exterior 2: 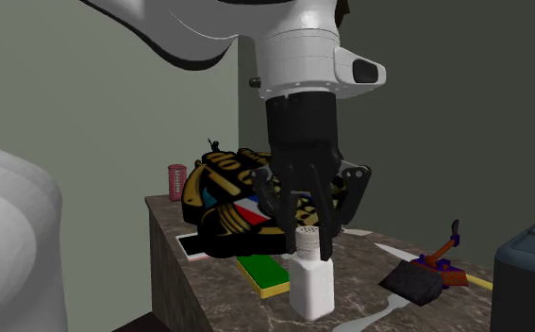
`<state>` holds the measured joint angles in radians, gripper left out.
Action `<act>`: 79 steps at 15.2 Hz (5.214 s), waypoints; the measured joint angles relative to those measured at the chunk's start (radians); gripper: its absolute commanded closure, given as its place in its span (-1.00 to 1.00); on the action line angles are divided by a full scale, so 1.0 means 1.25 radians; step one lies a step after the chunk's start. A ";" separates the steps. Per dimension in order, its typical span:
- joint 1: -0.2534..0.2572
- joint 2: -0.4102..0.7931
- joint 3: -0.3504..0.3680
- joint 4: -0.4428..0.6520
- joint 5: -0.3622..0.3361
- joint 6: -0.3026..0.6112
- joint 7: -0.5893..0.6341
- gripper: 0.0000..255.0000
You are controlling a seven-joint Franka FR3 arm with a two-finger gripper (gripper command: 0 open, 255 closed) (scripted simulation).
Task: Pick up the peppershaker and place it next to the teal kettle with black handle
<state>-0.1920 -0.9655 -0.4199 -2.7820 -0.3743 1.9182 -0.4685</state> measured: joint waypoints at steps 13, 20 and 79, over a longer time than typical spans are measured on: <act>0.022 -0.006 0.047 0.132 0.047 -0.137 -0.004 1.00; 0.030 0.006 0.064 0.212 0.065 -0.205 -0.011 1.00; 0.231 0.809 0.800 1.016 0.221 -0.275 0.805 1.00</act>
<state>0.0962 0.0453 0.5796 -1.5119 -0.0981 1.5742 0.5379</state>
